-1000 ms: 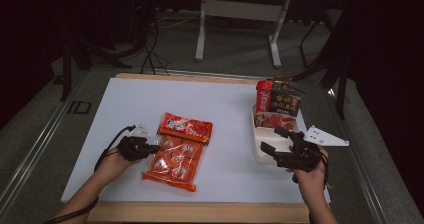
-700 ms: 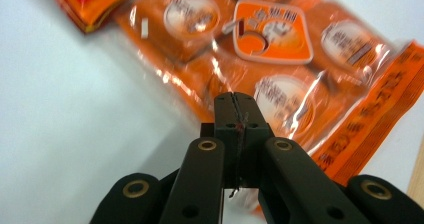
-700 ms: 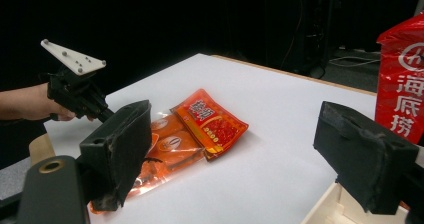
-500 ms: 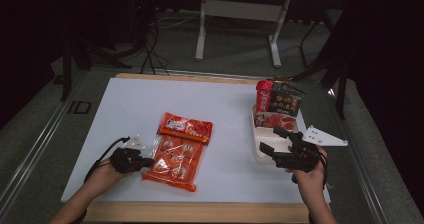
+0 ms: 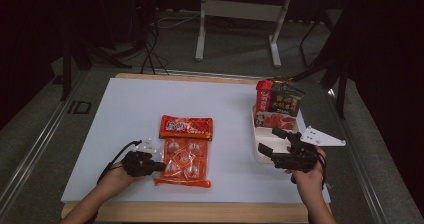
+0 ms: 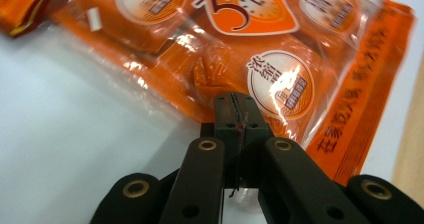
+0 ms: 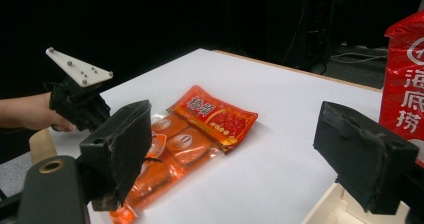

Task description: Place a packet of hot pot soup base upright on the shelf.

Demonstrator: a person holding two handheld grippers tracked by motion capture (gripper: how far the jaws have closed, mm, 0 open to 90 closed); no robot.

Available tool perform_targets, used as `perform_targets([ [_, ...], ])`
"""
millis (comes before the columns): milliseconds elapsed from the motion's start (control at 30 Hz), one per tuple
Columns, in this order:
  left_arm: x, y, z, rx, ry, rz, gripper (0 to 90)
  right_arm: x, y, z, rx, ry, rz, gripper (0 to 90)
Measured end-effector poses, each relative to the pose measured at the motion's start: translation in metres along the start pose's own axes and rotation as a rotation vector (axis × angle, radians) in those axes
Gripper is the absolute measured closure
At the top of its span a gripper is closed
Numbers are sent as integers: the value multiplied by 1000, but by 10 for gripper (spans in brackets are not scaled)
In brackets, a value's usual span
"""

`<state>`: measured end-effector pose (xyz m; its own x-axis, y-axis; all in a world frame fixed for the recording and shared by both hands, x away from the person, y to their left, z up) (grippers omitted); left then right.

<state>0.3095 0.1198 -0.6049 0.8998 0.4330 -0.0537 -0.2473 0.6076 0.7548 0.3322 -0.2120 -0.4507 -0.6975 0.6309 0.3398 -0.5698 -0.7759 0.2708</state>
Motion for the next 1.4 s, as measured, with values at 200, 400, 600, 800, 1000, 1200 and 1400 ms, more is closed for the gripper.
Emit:
perform_targets([
  [200, -7, -8, 9, -8, -12, -21, 898, -1, 1, 0, -3, 0, 1, 153],
  [400, -7, -7, 8, -19, -5, -26, 897, 0, 1, 0, -3, 0, 1, 153],
  [600, 7, 6, 14, -111, 25, 22, 815, 0, 1, 0, -3, -2, 4, 153],
  [800, 32, 23, 22, -180, 122, 107, 667, 0, 2, 0, -5, 1, 3, 153],
  [1000, 59, 30, 24, -230, 214, 141, 449, 1, 0, -1, 0, 18, -3, 153],
  [1200, 82, 27, 23, -219, 246, 172, 347, 1, 0, -1, 3, 24, -7, 172],
  [1400, 98, 16, 23, -190, 261, 182, 364, 1, 0, -1, -1, 35, -13, 174],
])
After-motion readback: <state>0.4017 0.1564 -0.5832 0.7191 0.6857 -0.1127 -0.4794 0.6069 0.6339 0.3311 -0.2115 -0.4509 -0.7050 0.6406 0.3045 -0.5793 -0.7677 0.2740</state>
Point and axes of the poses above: each handheld gripper's, and its own axes: y roughly backward along the jaws, z roughly out of its top, x roughly to its left, the point moved 9 cm from there along -y, roughly forward along the jaws, and after that the axes turned 11 degrees about -y, right-handed, at the moved point
